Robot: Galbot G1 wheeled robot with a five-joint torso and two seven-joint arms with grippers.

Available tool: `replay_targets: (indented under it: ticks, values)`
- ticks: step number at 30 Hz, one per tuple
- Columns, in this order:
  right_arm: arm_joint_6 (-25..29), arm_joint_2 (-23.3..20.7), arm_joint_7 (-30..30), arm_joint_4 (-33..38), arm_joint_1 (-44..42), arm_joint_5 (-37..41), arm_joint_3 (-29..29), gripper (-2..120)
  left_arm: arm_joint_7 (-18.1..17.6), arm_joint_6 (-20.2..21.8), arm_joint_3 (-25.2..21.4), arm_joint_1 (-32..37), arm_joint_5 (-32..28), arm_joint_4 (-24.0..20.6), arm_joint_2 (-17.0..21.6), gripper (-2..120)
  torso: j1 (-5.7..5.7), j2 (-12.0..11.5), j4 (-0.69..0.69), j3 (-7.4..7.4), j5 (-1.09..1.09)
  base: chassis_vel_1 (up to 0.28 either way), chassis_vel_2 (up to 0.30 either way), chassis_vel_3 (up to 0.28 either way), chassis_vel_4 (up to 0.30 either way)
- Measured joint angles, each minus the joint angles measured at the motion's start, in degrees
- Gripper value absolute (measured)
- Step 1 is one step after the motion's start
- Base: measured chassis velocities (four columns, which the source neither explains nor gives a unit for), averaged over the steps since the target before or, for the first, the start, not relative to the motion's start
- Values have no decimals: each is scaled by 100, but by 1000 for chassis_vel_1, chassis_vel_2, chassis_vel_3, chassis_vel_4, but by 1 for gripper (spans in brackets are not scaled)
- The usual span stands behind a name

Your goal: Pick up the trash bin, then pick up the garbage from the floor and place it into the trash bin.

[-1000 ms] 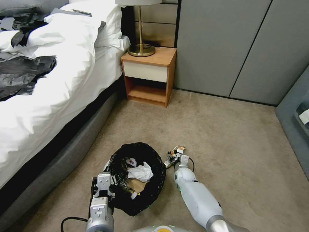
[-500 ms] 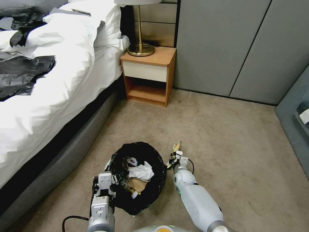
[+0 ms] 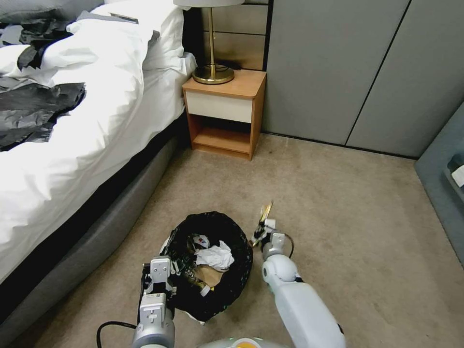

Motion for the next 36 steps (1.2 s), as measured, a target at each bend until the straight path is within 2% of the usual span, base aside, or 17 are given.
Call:
replay_targets:
  ticks: [1, 2, 3, 5, 6, 7, 10, 11, 13, 17, 21, 26, 36]
  values:
    - [78, -47, -52, 192, -59, -47, 3, 0, 2, 1, 7, 1, 0, 3, 5, 3, 0, 0, 1, 0, -1, 0, 0, 0, 0]
    - [321, -185, -259, 754, -244, -122, 6, 0, 4, 3, 10, -1, -3, 16, 15, 3, 0, 0, 0, 0, 0, 0, 0, 0, 0]
    - [321, -185, -259, 754, -244, -122, 6, 0, 4, 3, 10, -1, -3, 16, 15, 3, 0, 0, 0, 0, 0, 0, 0, 0, 0]
    - [777, -366, -735, 1467, -474, -265, 46, 0, 4, 9, 7, -16, -9, 30, 24, 3, 0, 0, 2, 0, 0, 0, 0, 0, 0]
    - [1121, -479, -1191, 1907, -602, -361, 95, 0, 4, 16, 5, -26, -19, 31, 27, 3, 0, 0, 1, 0, 0, 0, 0, 0, 0]
    - [1121, -479, -1191, 1907, -602, -361, 95, 0, 4, 16, 5, -26, -19, 31, 27, 3, 0, 0, 1, 0, 0, 0, 0, 0, 0]
    - [1843, -759, -2289, 2918, -938, -349, 119, 0, 7, 27, 3, -58, -37, 37, 28, 3, -1, 0, 2, -1, 0, 0, 0, 0, 0]
    - [1843, -759, -2289, 2918, -938, -349, 119, 0, 7, 27, 3, -58, -37, 37, 28, 3, -1, 0, 2, -1, 0, 0, 0, 0, 0]
    - [2077, -913, -2814, 3383, -1199, -196, 62, 0, 8, 31, -2, -66, -47, 37, 28, 3, 0, 0, 2, -1, 1, 0, 0, 0, 0]
    - [2147, -1101, -3123, 3791, -1609, 60, -140, 0, 8, 39, -29, -78, -72, 31, 35, 3, 0, 0, 2, -1, 0, 0, 0, 0, 0]
    - [2149, -1285, -3185, 3909, -1976, 207, -411, 0, 9, 47, -52, -93, -97, 20, 48, 3, 0, 0, 1, -1, 0, 0, 0, 0, 0]
    - [2260, -1549, -3171, 3518, -2401, 197, -822, 0, 9, 66, -78, -115, -150, -1, 83, 3, 0, 0, 1, -1, 0, 0, 0, 0, 0]
    - [2262, -1367, -3061, 2832, -2268, -152, -982, 0, 8, 71, -56, -101, -154, -68, 91, 3, 0, 0, 2, -1, 0, 0, 0, 0, 0]
